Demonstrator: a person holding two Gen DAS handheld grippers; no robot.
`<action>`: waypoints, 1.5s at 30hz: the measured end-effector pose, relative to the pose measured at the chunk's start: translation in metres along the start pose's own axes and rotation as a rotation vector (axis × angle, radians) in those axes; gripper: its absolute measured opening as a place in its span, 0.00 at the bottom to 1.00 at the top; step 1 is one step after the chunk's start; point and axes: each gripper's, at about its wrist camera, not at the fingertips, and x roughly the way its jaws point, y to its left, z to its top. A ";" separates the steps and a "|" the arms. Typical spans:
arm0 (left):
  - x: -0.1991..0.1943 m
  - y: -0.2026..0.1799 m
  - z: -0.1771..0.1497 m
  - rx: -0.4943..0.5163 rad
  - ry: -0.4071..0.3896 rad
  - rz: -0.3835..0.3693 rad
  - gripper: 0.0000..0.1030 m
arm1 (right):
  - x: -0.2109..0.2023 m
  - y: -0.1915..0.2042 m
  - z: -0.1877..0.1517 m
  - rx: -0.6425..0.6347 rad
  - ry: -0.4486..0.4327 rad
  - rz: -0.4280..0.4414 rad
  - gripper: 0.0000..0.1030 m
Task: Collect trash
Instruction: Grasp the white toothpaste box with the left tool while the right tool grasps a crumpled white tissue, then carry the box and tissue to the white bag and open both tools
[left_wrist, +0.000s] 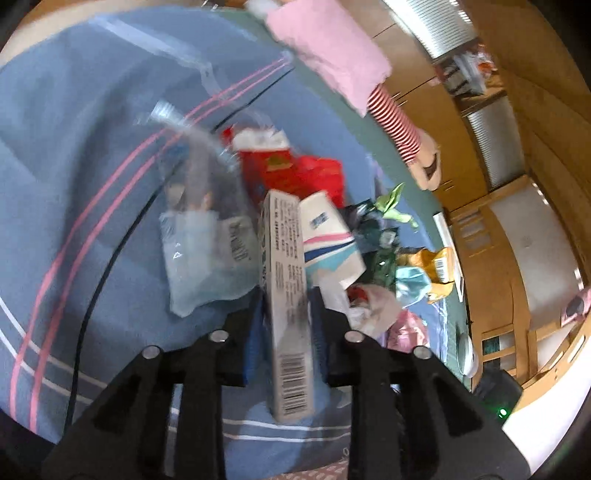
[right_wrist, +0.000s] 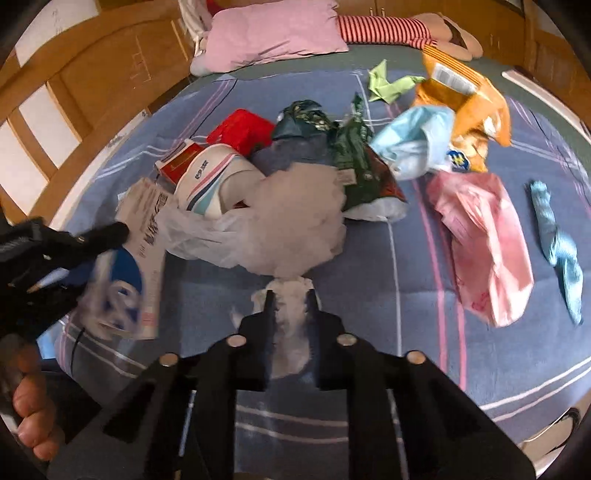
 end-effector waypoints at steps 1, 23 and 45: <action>0.001 0.004 -0.001 -0.006 0.014 0.009 0.41 | -0.003 -0.004 -0.003 0.018 -0.006 0.010 0.13; -0.075 -0.053 -0.079 0.376 -0.090 -0.232 0.24 | -0.201 -0.089 -0.096 0.094 -0.179 -0.058 0.13; -0.041 -0.120 -0.171 0.713 0.097 -0.188 0.86 | -0.250 -0.153 -0.133 0.439 -0.374 -0.049 0.71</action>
